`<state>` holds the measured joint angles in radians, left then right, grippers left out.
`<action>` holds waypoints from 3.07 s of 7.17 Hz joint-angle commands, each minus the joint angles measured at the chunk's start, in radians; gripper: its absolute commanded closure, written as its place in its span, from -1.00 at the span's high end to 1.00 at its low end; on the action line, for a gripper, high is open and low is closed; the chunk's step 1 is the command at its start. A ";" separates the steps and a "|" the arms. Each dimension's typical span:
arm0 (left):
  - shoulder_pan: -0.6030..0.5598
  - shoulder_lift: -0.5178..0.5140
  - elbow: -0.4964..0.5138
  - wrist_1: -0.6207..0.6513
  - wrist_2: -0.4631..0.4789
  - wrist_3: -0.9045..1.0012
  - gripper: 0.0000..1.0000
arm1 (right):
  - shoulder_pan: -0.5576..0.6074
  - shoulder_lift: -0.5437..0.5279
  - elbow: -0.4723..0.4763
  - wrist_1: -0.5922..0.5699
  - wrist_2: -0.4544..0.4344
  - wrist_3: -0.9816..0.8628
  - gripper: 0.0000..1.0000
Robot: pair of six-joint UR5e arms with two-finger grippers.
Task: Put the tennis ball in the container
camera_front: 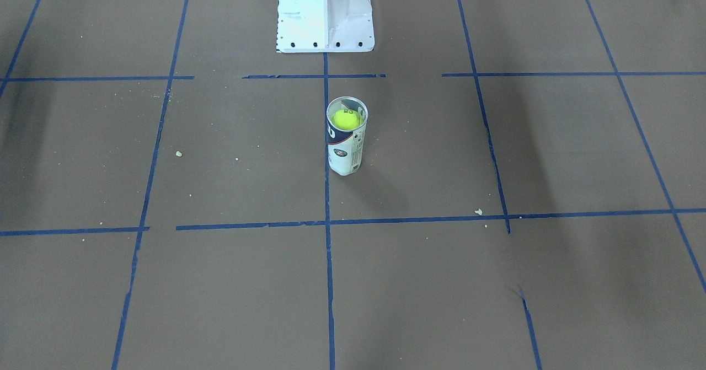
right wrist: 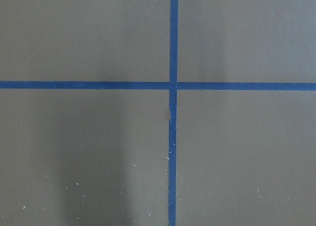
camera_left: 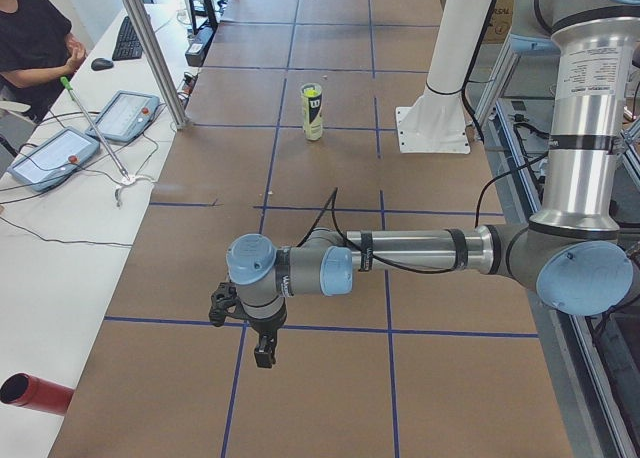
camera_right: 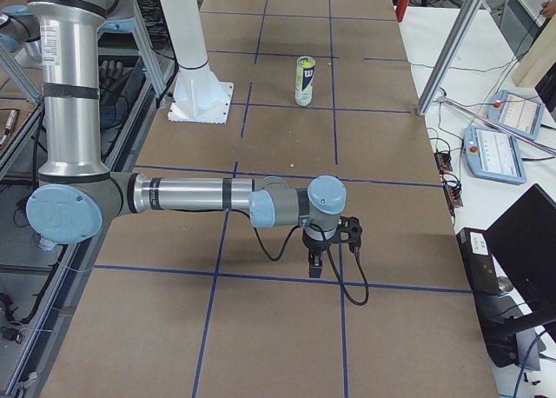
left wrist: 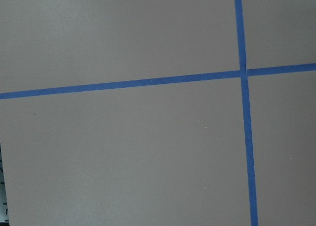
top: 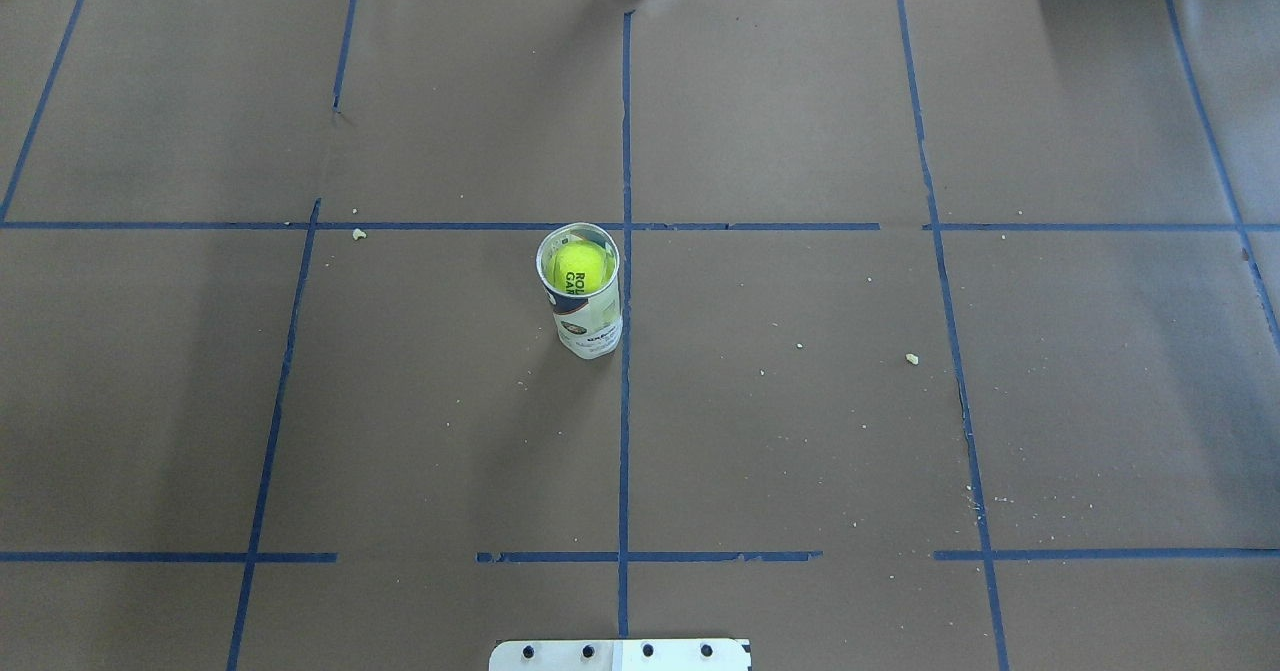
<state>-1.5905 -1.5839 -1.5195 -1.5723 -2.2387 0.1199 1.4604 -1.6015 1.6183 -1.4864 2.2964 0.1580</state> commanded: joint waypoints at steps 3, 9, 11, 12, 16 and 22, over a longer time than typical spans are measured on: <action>-0.002 0.001 -0.007 0.009 -0.004 0.061 1.00 | 0.000 0.000 0.000 0.000 0.000 0.000 1.00; -0.002 0.028 -0.007 0.000 -0.136 0.063 1.00 | 0.000 0.000 0.000 0.000 0.000 0.000 1.00; 0.000 0.028 -0.004 0.000 -0.136 0.063 1.00 | 0.000 0.000 0.000 0.000 0.000 0.000 1.00; 0.000 0.027 -0.004 -0.002 -0.136 0.063 1.00 | 0.000 0.000 0.000 0.000 0.000 0.000 1.00; 0.000 0.008 -0.024 -0.002 -0.137 0.061 1.00 | 0.000 0.000 0.000 0.000 0.000 0.000 1.00; -0.013 0.028 -0.077 0.011 -0.137 0.061 1.00 | 0.000 0.000 0.000 0.000 0.000 0.000 1.00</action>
<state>-1.6023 -1.5570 -1.5968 -1.5620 -2.3754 0.1810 1.4603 -1.6015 1.6183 -1.4864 2.2964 0.1580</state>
